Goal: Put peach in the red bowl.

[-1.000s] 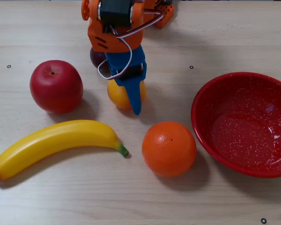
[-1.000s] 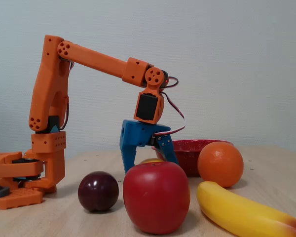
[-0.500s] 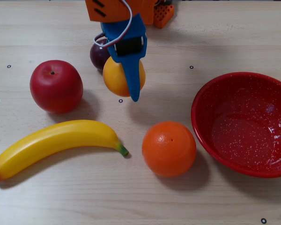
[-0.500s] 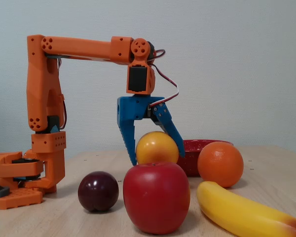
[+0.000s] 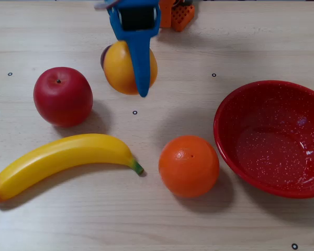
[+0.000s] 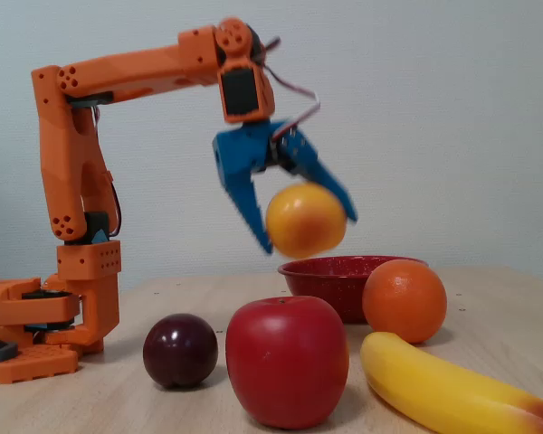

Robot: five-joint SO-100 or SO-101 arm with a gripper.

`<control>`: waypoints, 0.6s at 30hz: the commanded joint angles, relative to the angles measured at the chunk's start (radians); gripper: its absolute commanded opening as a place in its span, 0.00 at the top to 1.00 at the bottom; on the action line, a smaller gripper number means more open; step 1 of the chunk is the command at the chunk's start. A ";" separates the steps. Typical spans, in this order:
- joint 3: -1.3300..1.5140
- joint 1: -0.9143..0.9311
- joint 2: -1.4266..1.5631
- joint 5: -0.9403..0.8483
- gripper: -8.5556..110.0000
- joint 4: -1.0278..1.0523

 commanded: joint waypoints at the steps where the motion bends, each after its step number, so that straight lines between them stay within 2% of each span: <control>1: -0.115 0.023 0.115 0.015 0.93 -0.014; 18: -0.232 -0.137 0.063 0.052 0.93 -0.193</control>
